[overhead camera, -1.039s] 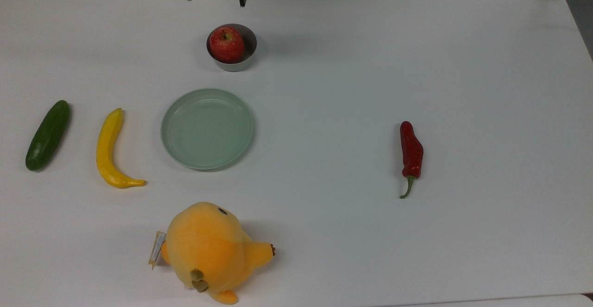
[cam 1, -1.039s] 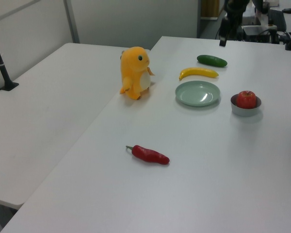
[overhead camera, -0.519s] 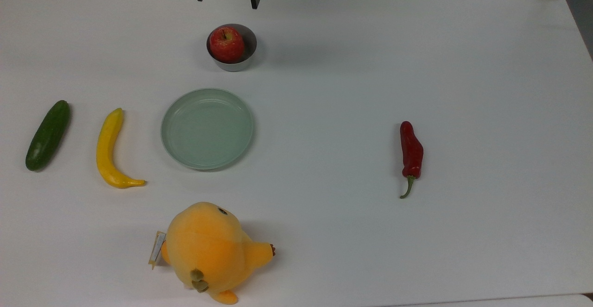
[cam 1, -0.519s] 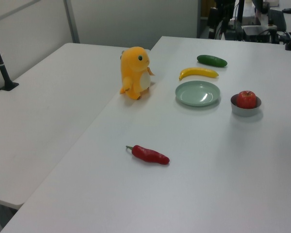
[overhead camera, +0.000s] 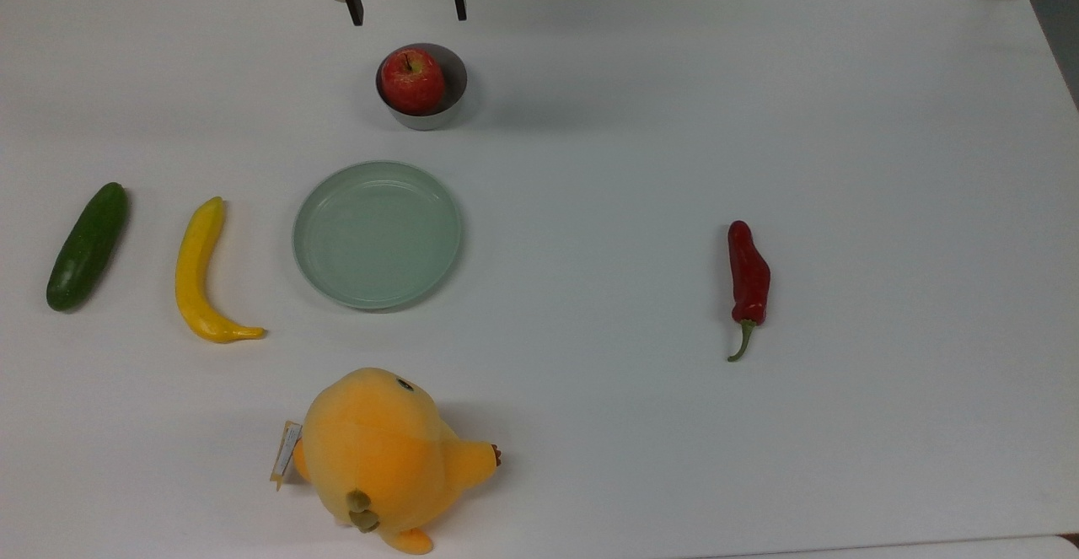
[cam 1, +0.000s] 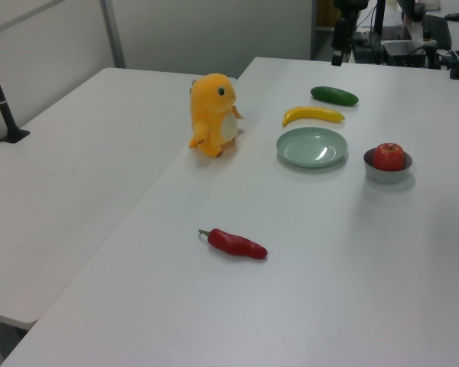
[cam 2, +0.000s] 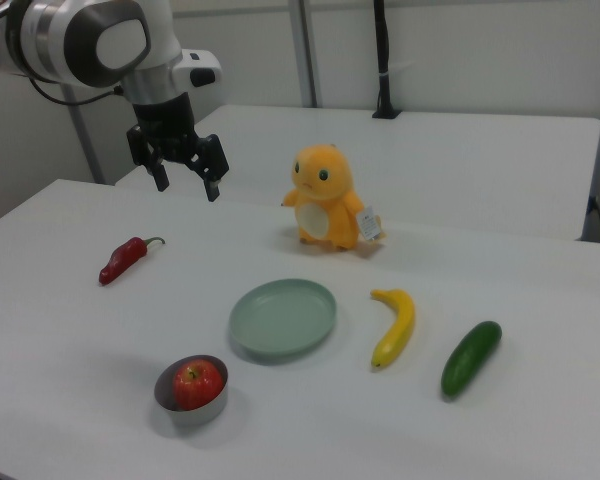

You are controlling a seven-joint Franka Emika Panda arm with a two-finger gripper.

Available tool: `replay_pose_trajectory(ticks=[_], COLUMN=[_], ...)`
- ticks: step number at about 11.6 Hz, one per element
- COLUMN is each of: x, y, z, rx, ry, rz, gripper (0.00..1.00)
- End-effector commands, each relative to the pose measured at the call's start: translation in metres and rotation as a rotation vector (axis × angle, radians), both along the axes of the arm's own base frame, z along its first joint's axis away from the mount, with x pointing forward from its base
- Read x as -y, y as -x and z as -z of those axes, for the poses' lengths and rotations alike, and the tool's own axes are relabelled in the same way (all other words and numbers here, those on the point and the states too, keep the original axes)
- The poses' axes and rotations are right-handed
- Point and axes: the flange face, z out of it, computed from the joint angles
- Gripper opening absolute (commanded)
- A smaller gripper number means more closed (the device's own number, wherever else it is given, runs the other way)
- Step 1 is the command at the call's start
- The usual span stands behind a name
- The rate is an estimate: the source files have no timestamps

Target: Put the red apple in the bowl

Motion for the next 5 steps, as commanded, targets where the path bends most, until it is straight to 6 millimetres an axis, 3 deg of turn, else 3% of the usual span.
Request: replay_pose_trajectory(ticks=[1,5], x=[0.0144,0.0115], y=[-0.0032,-0.0026], z=[-0.0066,-0.0074], rx=[0.028,0.027], ry=[0.011,0.007], rz=[-0.006,-0.003], gripper=[1.00,1.00])
